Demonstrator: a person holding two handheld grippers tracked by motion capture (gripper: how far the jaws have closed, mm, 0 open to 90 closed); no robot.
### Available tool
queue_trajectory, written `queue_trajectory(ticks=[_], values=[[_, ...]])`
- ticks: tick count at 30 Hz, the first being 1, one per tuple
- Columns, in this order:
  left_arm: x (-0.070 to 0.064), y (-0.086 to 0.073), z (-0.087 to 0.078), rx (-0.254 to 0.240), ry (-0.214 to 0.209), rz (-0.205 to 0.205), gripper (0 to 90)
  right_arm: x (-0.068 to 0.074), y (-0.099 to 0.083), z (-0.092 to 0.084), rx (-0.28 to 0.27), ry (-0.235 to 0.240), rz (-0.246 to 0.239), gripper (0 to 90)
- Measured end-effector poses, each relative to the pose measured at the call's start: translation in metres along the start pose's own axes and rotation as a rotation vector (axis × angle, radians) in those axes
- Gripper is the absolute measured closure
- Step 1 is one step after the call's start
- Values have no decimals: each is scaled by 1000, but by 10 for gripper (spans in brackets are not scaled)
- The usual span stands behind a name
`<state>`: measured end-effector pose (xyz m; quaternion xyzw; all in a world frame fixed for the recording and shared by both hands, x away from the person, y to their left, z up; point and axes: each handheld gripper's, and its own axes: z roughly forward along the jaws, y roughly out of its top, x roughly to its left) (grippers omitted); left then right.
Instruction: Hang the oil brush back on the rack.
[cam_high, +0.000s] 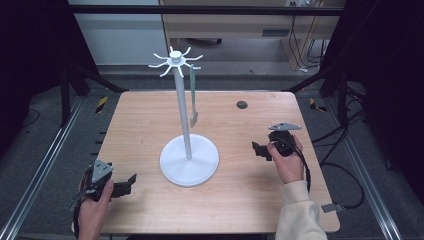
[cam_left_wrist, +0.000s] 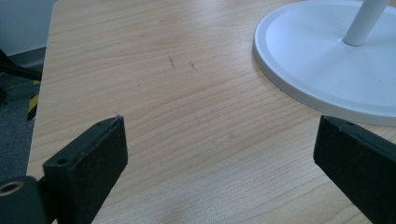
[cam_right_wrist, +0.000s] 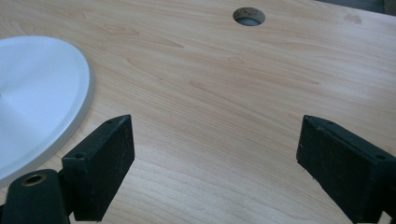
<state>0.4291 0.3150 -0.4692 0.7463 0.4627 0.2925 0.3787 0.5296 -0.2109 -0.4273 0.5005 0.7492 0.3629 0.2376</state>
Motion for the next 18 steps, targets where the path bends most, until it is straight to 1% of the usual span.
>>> queue_trajectory(ticks=[3, 5, 7, 8, 10, 13, 16, 18], values=[[0, 0, 0, 2, -1, 1, 25, 4, -5, 9, 21, 18, -2, 120], [1, 0, -1, -5, 1, -8, 25, 6, -9, 15, 41, 32, -8, 120], [2, 0, -1, -9, 5, -15, 25, 9, -11, 20, 79, 53, -6, 119], [2, 0, -1, -8, 7, -16, 25, 10, -12, 22, 82, 50, -9, 120], [2, 0, -1, -7, 6, -15, 25, 11, -14, 25, 87, 63, 4, 120], [1, 0, -1, -6, 3, -7, 25, 13, -18, 29, 97, 69, 9, 120], [1, 0, 0, -3, 2, -5, 25, 14, -21, 33, 92, 78, 18, 125], [1, 0, 0, -2, 2, -6, 25, 14, -23, 35, 85, 79, 12, 126]])
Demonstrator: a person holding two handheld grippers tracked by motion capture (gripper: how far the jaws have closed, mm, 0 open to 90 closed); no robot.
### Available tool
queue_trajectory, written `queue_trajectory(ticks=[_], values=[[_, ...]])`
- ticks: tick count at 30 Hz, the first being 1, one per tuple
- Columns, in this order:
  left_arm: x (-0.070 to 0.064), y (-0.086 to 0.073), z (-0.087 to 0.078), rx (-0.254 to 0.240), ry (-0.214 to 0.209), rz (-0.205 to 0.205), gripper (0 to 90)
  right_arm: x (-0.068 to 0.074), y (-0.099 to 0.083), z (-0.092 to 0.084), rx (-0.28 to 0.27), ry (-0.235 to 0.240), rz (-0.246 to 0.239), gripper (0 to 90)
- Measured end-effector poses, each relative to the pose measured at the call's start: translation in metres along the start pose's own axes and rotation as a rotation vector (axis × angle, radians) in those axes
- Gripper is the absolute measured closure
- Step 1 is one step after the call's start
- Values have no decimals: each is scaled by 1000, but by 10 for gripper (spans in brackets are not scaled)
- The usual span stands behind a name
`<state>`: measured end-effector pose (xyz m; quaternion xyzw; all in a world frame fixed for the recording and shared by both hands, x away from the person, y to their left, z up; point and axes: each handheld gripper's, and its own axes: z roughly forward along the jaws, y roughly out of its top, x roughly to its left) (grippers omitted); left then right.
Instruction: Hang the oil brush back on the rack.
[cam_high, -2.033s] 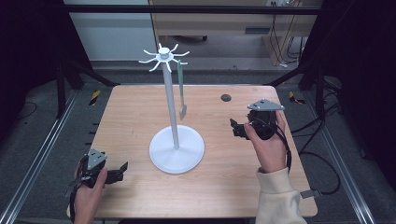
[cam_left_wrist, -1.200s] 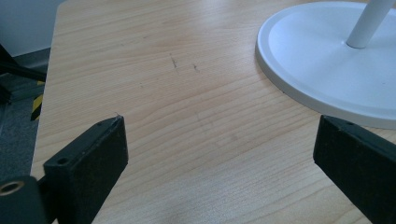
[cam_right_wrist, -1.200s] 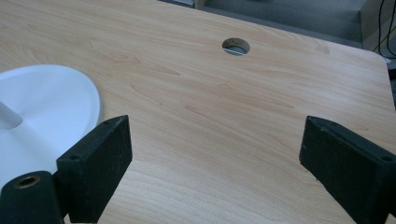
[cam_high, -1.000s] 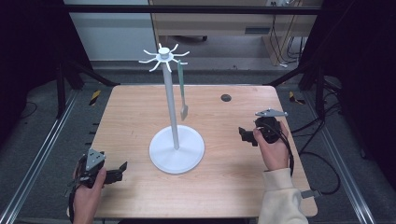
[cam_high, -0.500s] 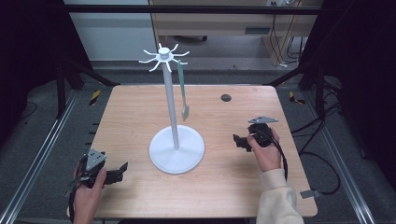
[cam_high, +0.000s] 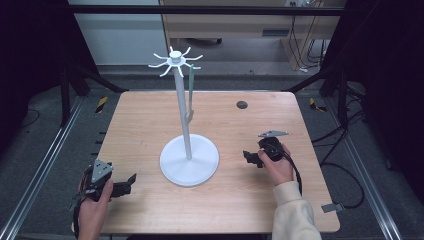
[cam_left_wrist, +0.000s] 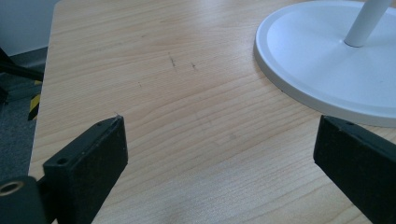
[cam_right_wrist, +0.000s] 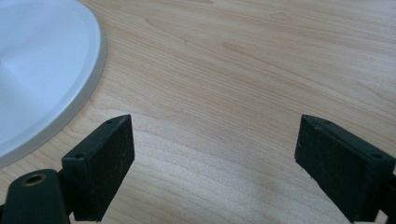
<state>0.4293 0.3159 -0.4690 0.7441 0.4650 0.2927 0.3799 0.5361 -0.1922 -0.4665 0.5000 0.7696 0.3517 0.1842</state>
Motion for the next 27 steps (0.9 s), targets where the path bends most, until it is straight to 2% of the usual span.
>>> queue_trajectory(ticks=[5, 11, 16, 19, 27], values=[[0, 0, 0, 0, 2, -2, 25, 3, -5, 6, -17, 21, 10, 148], [0, 0, 0, 4, 4, 4, 25, 7, -9, 13, -24, 24, -8, 147], [0, 0, 0, 5, 3, 6, 25, 12, -9, 16, -95, 33, -54, 147], [0, 0, 0, 4, 4, 6, 25, 14, -9, 16, -118, 32, -66, 147], [-1, 0, 1, 5, 4, 9, 25, 17, -11, 18, -92, 39, -89, 135]])
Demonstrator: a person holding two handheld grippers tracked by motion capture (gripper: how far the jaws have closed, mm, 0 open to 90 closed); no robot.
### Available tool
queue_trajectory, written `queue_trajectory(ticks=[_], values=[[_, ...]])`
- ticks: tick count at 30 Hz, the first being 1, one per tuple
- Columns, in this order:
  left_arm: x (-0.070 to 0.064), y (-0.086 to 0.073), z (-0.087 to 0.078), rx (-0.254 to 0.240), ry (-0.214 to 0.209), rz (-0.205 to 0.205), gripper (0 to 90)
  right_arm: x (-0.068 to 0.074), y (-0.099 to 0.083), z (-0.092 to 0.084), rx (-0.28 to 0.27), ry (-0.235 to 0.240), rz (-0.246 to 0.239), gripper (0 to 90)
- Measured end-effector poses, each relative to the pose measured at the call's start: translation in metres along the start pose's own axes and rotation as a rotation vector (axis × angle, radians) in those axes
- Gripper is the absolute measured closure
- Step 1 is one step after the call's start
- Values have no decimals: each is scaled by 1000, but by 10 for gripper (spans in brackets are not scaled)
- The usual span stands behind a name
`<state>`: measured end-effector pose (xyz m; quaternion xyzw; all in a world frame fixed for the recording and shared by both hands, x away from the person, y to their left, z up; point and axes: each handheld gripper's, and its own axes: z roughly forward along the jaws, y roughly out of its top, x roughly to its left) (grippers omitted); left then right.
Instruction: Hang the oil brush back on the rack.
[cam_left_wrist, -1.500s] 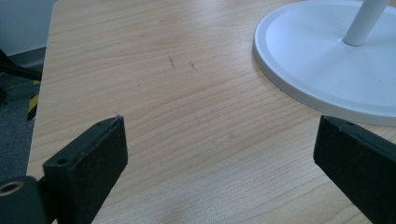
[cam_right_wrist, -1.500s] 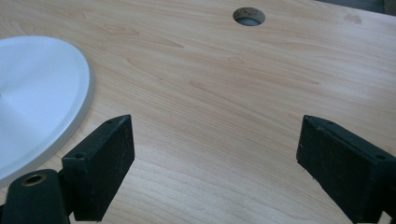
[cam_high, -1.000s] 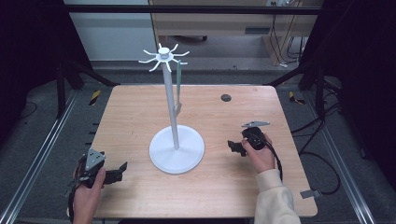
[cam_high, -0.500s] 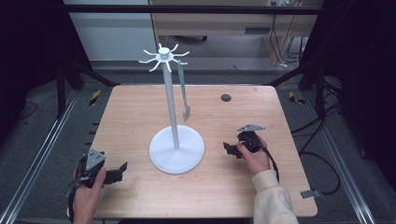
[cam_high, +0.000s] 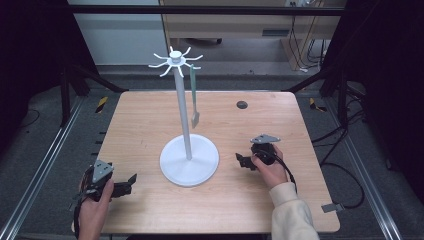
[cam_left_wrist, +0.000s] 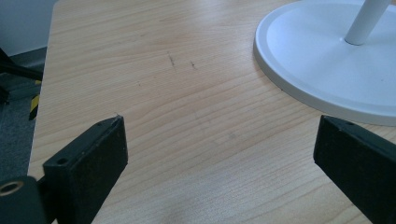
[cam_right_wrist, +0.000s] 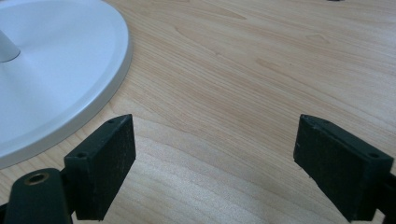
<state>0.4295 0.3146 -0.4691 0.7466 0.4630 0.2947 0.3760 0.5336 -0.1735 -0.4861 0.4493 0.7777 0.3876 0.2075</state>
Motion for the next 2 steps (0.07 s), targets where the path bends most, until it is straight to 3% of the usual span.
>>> queue_trajectory(ticks=[2], values=[[0, 0, 0, -1, 0, 0, 25, 0, 1, 0, -6, -3, 1, 135]])
